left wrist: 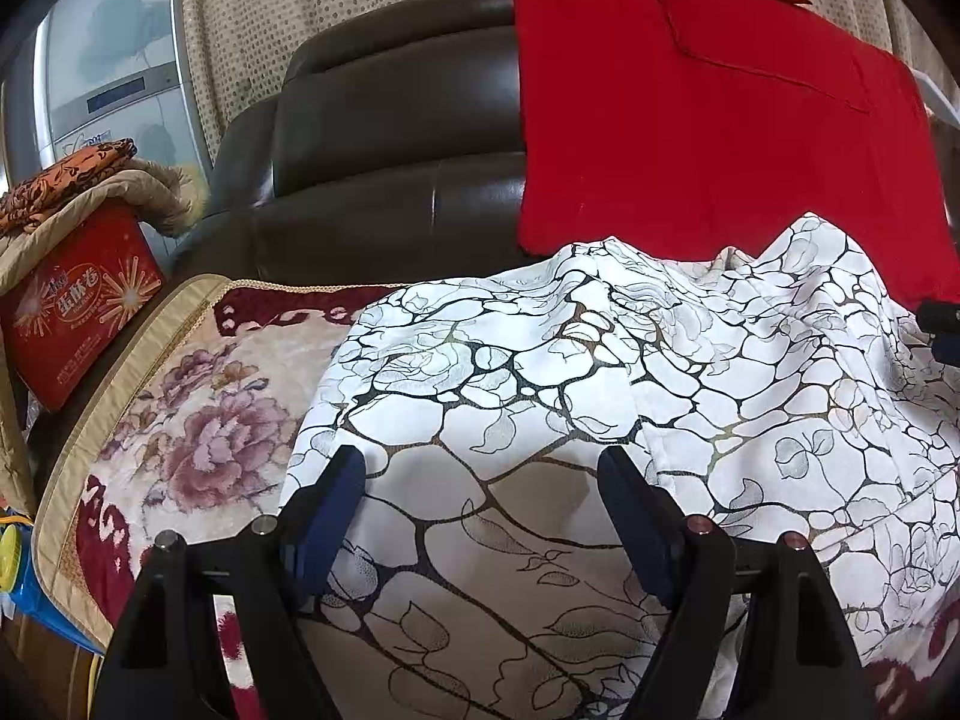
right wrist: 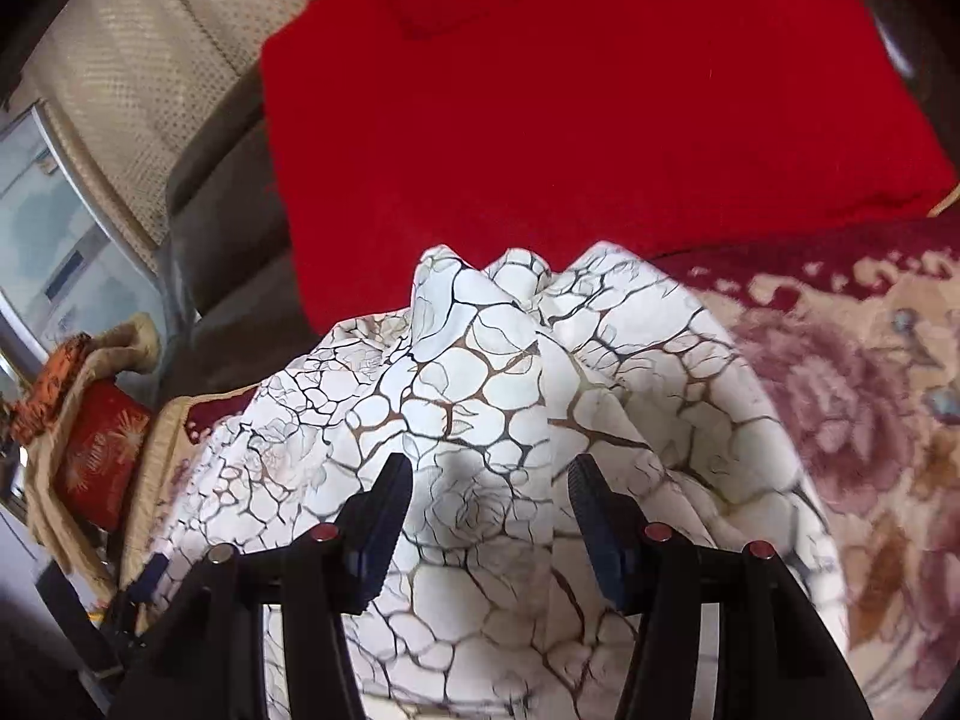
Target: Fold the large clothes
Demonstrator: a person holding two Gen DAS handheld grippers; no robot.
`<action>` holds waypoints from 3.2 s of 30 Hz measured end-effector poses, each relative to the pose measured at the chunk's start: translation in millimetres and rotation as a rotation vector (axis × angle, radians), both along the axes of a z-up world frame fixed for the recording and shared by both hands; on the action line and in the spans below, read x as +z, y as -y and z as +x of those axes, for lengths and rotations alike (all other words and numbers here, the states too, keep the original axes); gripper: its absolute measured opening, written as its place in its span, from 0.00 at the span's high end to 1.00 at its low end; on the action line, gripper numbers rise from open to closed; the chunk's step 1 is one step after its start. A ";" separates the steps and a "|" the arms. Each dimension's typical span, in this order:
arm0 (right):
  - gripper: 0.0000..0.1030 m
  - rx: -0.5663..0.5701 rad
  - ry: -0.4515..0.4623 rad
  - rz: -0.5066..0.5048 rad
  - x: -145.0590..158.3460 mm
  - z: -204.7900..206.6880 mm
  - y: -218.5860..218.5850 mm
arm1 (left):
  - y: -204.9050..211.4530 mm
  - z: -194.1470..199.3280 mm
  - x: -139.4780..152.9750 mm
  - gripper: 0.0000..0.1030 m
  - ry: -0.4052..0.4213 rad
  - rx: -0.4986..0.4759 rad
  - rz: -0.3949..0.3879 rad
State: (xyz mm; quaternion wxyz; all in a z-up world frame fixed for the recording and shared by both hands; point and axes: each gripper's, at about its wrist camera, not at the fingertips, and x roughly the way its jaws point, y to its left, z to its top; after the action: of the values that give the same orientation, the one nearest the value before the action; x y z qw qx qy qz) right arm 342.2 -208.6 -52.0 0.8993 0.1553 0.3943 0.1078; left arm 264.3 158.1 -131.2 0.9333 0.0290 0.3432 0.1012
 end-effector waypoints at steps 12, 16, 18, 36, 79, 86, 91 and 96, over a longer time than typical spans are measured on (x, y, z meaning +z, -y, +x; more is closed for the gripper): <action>0.43 0.017 -0.103 -0.039 -32.3 15.0 -7.3 | 0.0 1.7 -1.8 0.22 -0.009 -0.002 0.011; 0.42 0.041 -0.028 0.003 -15.9 7.4 -10.5 | -1.3 0.5 -1.2 0.22 -0.007 -0.007 -0.001; 0.42 0.064 0.028 0.014 -5.8 -0.5 -14.0 | -1.5 0.6 -1.0 0.22 -0.008 -0.008 -0.004; 0.42 0.134 -0.075 0.017 -19.8 5.1 -30.7 | -25.6 -4.3 9.2 0.22 0.032 0.023 -0.093; 0.28 -0.091 -0.282 0.633 -76.0 -114.6 82.9 | -36.1 -89.6 -27.3 0.21 -0.091 0.030 -0.749; 0.22 -0.194 -0.228 0.725 -86.0 -96.8 88.6 | -66.4 -68.7 -52.1 0.18 -0.064 0.177 -0.992; 0.22 -0.267 -0.092 0.767 -79.7 -88.4 89.0 | -70.2 -67.9 -57.0 0.17 0.042 0.218 -1.091; 0.29 -0.302 -0.069 0.597 -75.1 -72.8 72.7 | -64.4 -68.1 -53.8 0.17 0.076 0.202 -1.045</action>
State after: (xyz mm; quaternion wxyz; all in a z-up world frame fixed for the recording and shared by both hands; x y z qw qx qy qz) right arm 269.4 -281.3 -127.1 0.8061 0.4721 0.3481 0.0788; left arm 196.2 222.4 -185.0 0.8207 -0.4766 0.3151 0.0070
